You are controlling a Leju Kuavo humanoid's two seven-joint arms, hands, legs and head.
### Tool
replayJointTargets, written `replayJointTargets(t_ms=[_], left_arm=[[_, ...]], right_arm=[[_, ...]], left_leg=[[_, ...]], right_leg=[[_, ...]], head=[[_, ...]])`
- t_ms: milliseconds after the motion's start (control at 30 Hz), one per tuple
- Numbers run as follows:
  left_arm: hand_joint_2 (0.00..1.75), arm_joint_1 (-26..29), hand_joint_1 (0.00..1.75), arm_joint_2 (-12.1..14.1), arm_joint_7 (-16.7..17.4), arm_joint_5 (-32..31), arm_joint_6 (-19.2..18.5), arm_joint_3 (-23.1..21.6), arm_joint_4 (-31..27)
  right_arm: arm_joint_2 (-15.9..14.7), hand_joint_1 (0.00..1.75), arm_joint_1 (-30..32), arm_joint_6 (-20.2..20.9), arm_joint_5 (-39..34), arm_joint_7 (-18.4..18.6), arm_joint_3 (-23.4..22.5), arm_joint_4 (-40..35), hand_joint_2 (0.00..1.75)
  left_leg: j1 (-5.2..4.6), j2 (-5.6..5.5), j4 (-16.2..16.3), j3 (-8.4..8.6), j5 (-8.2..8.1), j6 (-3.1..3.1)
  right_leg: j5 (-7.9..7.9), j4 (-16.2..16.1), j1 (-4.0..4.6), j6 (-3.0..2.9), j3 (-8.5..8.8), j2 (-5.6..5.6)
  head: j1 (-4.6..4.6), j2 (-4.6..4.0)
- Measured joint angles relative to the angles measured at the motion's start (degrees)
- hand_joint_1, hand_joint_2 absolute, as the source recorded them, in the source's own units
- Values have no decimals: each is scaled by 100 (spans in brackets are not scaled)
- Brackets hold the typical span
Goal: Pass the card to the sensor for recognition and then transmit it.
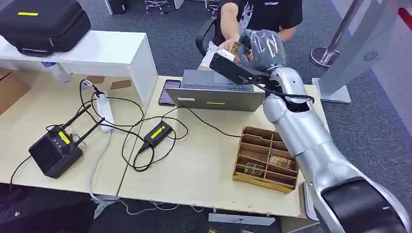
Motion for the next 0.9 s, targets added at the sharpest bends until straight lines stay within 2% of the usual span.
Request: replayJointTargets(t_ms=[167, 567, 667, 767, 900], left_arm=[[0, 0, 0, 0, 0, 39, 0, 0, 0], [0, 0, 0, 0, 0, 44, 0, 0, 0], [0, 1, 0, 0, 4, 55, 0, 0, 0], [0, 1, 0, 0, 33, 77, 0, 0, 0], [0, 2, 0, 4, 61, 92, 0, 0, 0]], right_arm=[[94, 0, 6, 431, -720, -311, 2, 210, 175], [109, 0, 6, 477, -761, -341, -15, 402, 175], [107, 0, 8, 493, -958, -390, -66, 449, 175], [66, 0, 49, 655, -1532, -626, -249, 501, 175], [-127, 0, 229, 1050, -2870, -960, -844, 567, 175]], left_leg=[[0, -4, 0, -1, 0, 0], [0, -3, 1, -2, 0, 0], [0, -4, 1, -2, 0, 0], [0, -4, 2, -2, 0, 0], [-1, -10, 8, -4, 0, 0]], right_leg=[[0, 0, 0, 0, -2, -3], [0, -1, -1, 0, -4, -4], [0, -1, -1, 0, -6, -4], [0, -2, -1, 0, -7, -4], [0, -4, -2, 0, -5, -9]], head=[[-2, 0], [0, 0], [-2, 0], [-2, 0], [-2, 0]])
